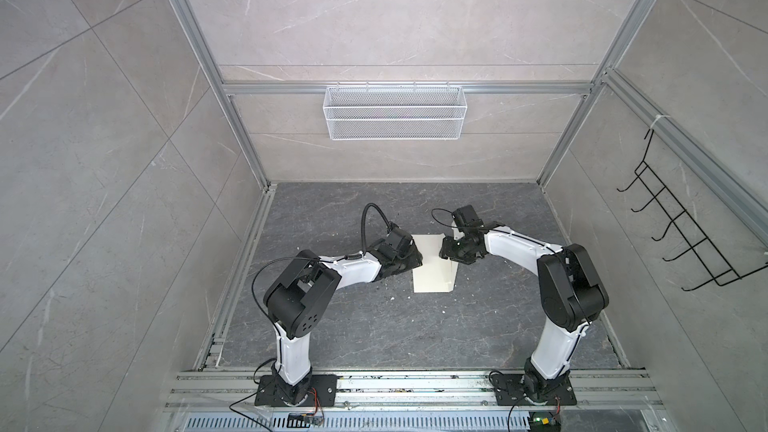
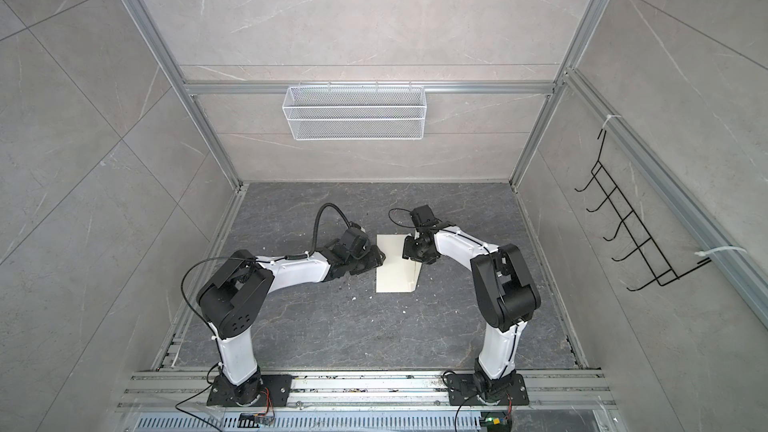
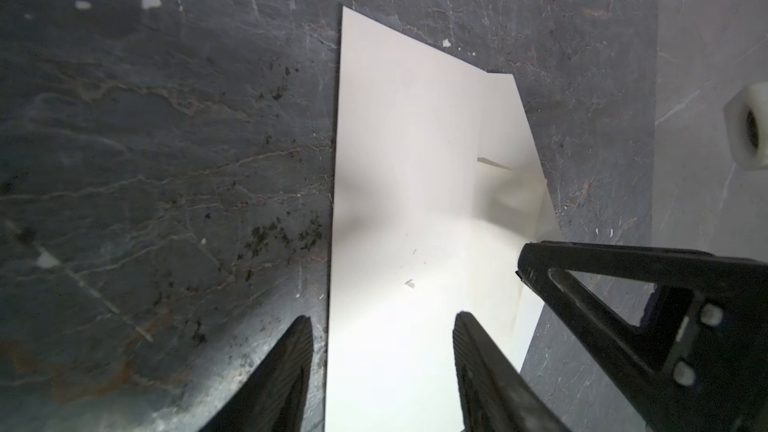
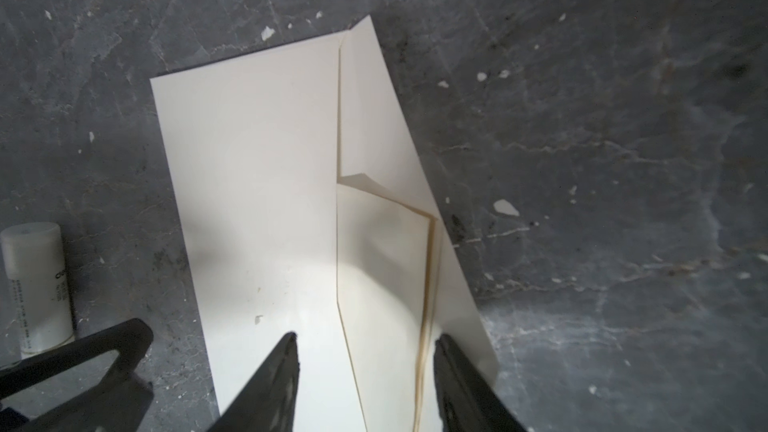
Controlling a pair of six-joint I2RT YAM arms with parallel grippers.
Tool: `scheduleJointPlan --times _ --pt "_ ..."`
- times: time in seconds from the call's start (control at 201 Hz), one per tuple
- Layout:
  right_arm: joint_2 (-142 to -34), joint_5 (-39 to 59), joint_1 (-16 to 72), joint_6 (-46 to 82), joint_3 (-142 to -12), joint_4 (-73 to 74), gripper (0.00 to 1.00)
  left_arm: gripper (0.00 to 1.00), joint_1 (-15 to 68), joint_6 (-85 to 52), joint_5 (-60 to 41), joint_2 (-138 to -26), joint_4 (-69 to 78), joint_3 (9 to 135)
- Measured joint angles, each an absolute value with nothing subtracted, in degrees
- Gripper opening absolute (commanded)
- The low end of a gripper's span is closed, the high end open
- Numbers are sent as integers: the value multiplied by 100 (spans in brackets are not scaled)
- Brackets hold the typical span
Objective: Place the letter into the envelope and seal it
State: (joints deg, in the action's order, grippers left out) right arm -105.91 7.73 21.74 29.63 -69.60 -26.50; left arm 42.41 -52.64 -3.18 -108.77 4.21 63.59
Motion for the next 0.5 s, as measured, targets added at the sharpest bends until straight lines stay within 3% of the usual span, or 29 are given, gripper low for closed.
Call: scheduleJointPlan --times 0.498 --pt "-10737 779 2174 3009 -6917 -2519 53 20 4233 -5273 -329 -11323 211 6606"
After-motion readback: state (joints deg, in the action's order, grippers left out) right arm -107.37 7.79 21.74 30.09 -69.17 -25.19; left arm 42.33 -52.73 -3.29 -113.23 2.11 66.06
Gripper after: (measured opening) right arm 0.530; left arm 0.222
